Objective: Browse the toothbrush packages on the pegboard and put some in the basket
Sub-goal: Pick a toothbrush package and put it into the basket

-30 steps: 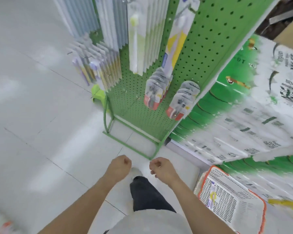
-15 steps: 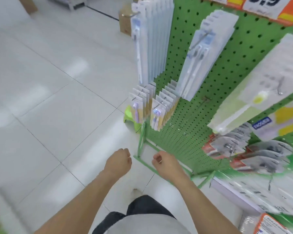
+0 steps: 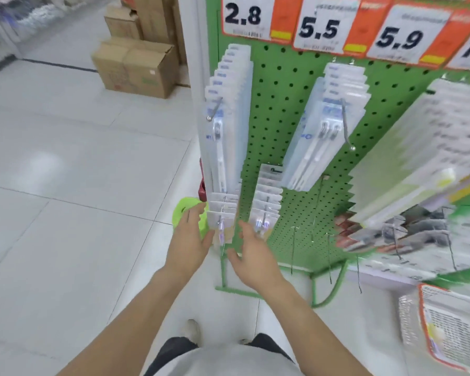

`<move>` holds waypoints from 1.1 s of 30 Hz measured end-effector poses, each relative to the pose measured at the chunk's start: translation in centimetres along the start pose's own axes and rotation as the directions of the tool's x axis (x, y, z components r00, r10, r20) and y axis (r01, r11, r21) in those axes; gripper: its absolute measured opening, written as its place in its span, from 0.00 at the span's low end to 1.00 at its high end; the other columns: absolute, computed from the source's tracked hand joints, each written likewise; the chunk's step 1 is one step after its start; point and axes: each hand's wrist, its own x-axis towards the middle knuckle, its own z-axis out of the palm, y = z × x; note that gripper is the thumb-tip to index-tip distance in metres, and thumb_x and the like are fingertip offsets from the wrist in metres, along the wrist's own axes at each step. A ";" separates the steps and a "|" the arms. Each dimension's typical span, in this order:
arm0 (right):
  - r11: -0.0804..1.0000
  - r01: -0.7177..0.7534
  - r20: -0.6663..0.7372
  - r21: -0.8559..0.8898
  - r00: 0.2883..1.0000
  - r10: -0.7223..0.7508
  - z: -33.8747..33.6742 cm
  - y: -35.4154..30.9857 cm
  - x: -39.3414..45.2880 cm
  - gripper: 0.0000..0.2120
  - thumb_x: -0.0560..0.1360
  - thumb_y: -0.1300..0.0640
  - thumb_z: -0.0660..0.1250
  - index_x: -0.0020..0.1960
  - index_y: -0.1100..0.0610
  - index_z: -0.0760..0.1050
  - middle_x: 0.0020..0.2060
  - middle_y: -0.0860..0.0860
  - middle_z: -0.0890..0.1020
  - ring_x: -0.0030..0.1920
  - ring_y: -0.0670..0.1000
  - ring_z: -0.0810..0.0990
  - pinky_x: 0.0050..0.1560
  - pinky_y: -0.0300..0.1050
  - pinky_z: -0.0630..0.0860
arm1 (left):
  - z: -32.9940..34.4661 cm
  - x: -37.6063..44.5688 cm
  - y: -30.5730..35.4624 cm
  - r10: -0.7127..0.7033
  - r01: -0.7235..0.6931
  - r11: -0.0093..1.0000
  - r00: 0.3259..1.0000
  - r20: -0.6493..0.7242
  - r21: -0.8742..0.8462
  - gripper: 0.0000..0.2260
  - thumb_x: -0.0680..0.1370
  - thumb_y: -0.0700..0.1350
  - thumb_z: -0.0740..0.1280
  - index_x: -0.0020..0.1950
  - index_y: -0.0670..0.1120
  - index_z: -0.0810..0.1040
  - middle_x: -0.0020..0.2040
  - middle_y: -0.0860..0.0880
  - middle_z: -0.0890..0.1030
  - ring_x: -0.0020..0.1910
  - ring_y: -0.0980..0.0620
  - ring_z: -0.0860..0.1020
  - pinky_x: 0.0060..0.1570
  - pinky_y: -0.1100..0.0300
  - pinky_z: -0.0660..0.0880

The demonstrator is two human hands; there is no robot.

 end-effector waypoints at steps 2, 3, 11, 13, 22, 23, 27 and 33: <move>0.999 -0.027 -0.035 0.047 0.999 0.029 0.5 -1.3 0.3 0.35 0.79 0.54 0.65 0.81 0.50 0.52 0.73 0.53 0.70 0.54 0.58 0.82 0.51 0.55 0.79 | -1.0 1.1 0.0 0.035 -0.034 0.998 0.999 0.025 -0.056 0.21 0.78 0.40 0.70 0.69 0.50 0.71 0.58 0.57 0.77 0.54 0.54 0.78 0.51 0.59 0.73; 0.997 -0.039 -0.052 0.062 0.998 0.042 0.8 -1.8 0.3 0.35 0.79 0.54 0.65 0.81 0.51 0.52 0.74 0.53 0.69 0.54 0.57 0.82 0.50 0.53 0.79 | -1.4 1.5 0.0 0.022 -0.019 0.995 0.999 0.038 -0.094 0.17 0.79 0.41 0.70 0.66 0.50 0.73 0.54 0.55 0.80 0.51 0.55 0.79 0.51 0.60 0.74; 0.970 -0.083 -0.174 0.229 0.977 0.125 2.3 -4.6 -0.1 0.25 0.80 0.54 0.66 0.74 0.53 0.62 0.59 0.41 0.75 0.55 0.47 0.82 0.48 0.42 0.74 | -3.8 2.2 0.2 0.056 -0.028 0.970 0.992 0.109 -0.240 0.04 0.80 0.39 0.69 0.49 0.46 0.82 0.42 0.57 0.83 0.41 0.61 0.80 0.44 0.72 0.73; 0.963 -0.097 -0.193 0.253 0.970 0.149 2.4 -4.8 -0.7 0.23 0.80 0.54 0.66 0.72 0.51 0.64 0.58 0.42 0.76 0.50 0.47 0.83 0.50 0.47 0.77 | -4.0 2.0 0.5 0.082 -0.047 0.970 0.987 0.139 -0.239 0.05 0.80 0.38 0.68 0.48 0.46 0.82 0.42 0.57 0.83 0.41 0.62 0.79 0.43 0.73 0.73; 0.960 -0.128 -0.216 0.249 0.959 0.184 2.6 -4.4 -3.9 0.28 0.80 0.50 0.67 0.76 0.52 0.62 0.59 0.45 0.76 0.50 0.42 0.80 0.53 0.47 0.79 | -4.1 -1.0 1.7 -0.001 0.068 0.936 0.982 0.191 -0.345 0.02 0.82 0.41 0.66 0.51 0.46 0.78 0.45 0.54 0.84 0.45 0.63 0.80 0.43 0.75 0.71; 0.960 -0.120 -0.217 0.252 0.960 0.177 2.5 -4.4 -4.4 0.28 0.80 0.50 0.67 0.76 0.52 0.62 0.59 0.44 0.77 0.50 0.41 0.80 0.53 0.47 0.79 | -4.2 -1.4 1.9 -0.010 0.078 0.930 0.983 0.185 -0.359 0.02 0.82 0.40 0.66 0.51 0.46 0.78 0.45 0.54 0.84 0.45 0.63 0.80 0.43 0.75 0.71; 0.948 -0.054 -0.243 0.313 0.961 0.135 2.1 -4.2 -6.4 0.23 0.80 0.48 0.67 0.73 0.49 0.66 0.57 0.42 0.77 0.51 0.40 0.79 0.51 0.44 0.79 | -4.6 -3.2 2.9 -0.026 0.078 0.911 0.991 0.131 -0.405 0.02 0.81 0.40 0.67 0.50 0.45 0.78 0.42 0.52 0.84 0.41 0.60 0.81 0.42 0.73 0.72; 0.880 0.034 -0.355 0.474 0.922 0.155 -0.1 -3.5 -8.7 0.05 0.80 0.58 0.69 0.54 0.50 0.79 0.49 0.44 0.81 0.51 0.45 0.81 0.50 0.34 0.77 | -5.1 -5.3 4.5 -0.114 0.215 0.828 0.969 0.221 -0.518 0.01 0.81 0.40 0.68 0.50 0.45 0.79 0.41 0.50 0.87 0.39 0.54 0.84 0.42 0.57 0.81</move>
